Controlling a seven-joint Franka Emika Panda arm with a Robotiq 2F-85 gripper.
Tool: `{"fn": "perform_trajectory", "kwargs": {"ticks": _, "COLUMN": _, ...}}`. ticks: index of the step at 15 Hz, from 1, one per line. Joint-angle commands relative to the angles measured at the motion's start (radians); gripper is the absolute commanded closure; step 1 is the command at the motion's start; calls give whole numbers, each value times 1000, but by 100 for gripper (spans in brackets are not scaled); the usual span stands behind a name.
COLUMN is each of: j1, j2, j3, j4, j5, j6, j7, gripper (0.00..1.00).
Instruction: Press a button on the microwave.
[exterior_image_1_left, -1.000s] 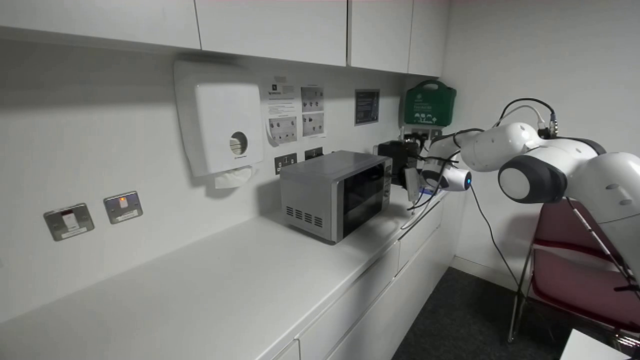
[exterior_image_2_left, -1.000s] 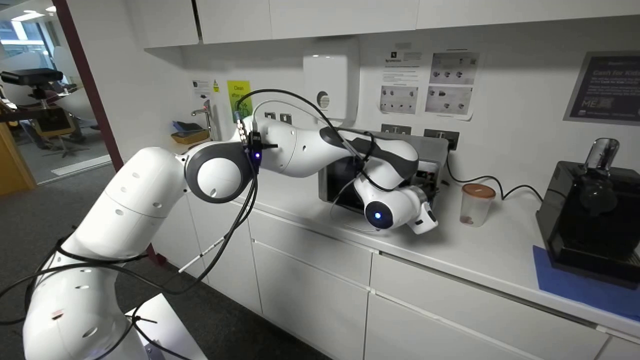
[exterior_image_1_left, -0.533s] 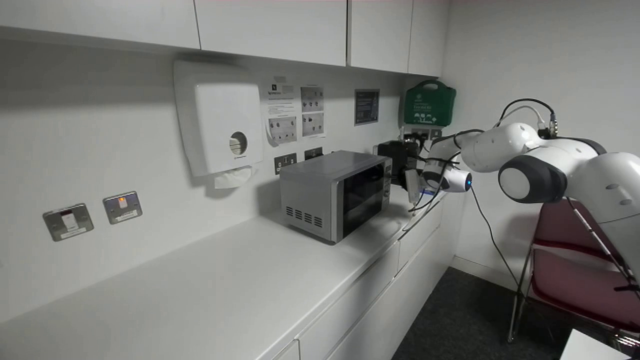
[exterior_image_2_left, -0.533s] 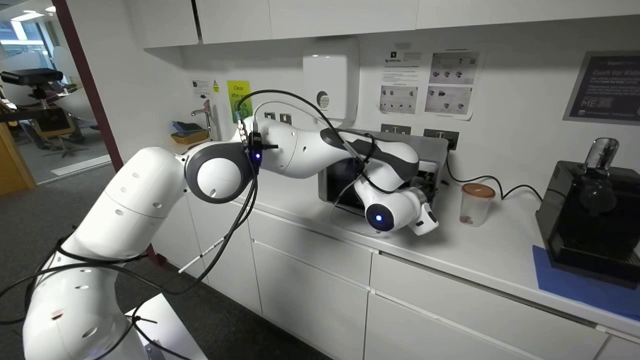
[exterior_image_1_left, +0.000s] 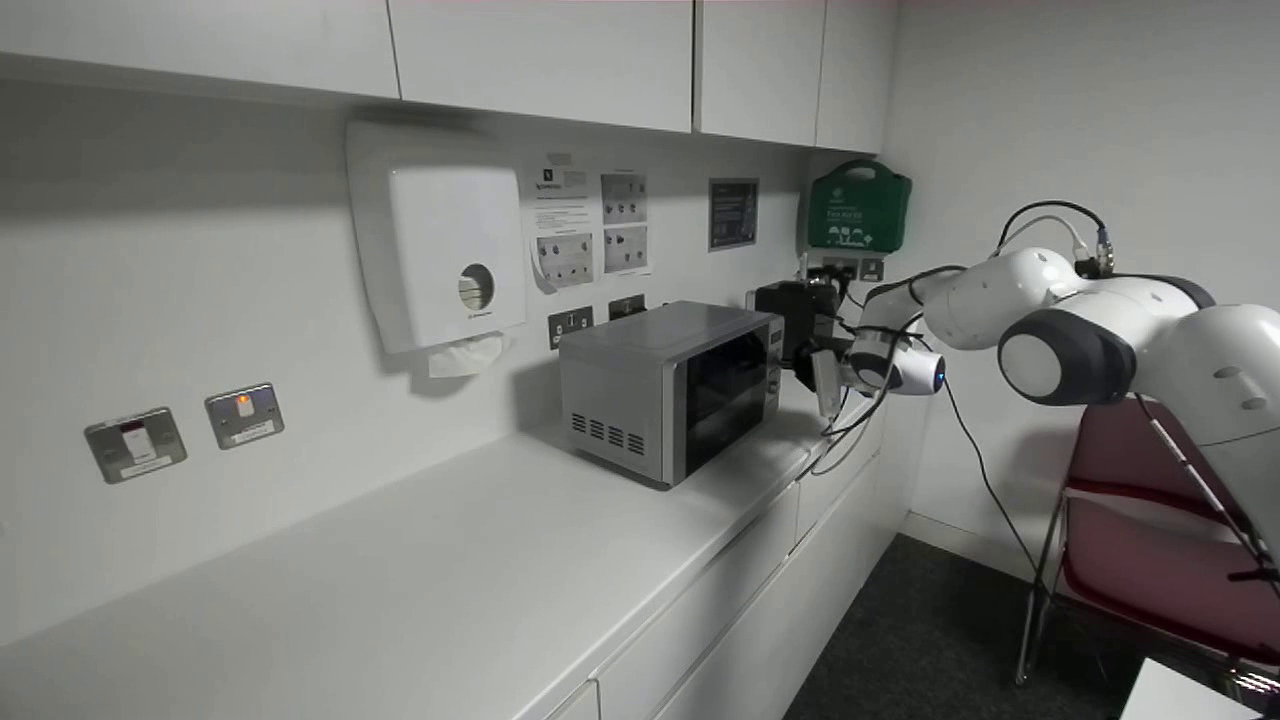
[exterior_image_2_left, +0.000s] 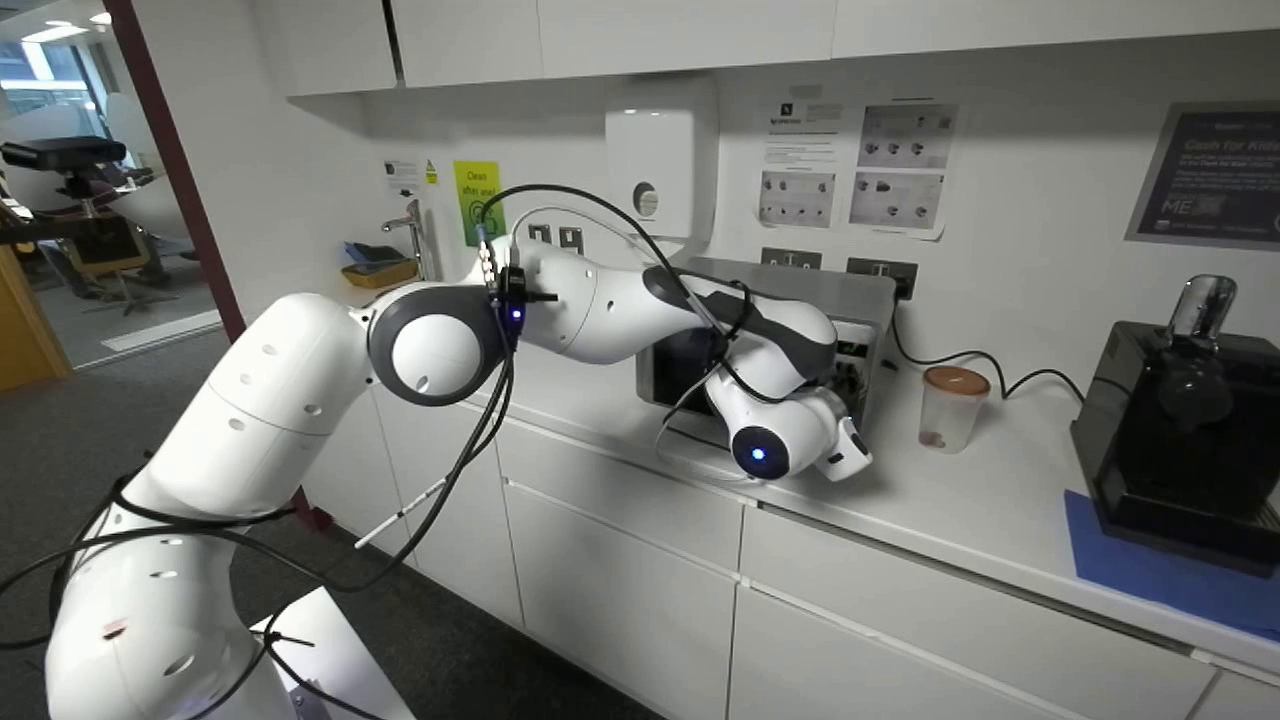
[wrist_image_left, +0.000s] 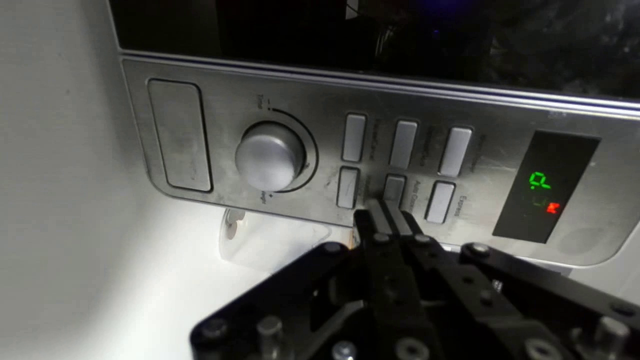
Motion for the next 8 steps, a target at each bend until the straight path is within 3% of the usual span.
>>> {"fn": "perform_trajectory", "kwargs": {"ticks": 1, "j1": 4, "j2": -50, "j3": 11, "j4": -58, "j5": 14, "j6": -79, "j7": -53, "gripper": 100}}
{"fn": "perform_trajectory", "kwargs": {"ticks": 7, "j1": -4, "j2": -85, "j3": 10, "j4": -99, "j5": 44, "j6": -141, "j7": -95, "gripper": 100}}
{"fn": "perform_trajectory", "kwargs": {"ticks": 8, "j1": -4, "j2": -107, "j3": 3, "j4": -103, "j5": 67, "j6": -104, "j7": -88, "gripper": 100}}
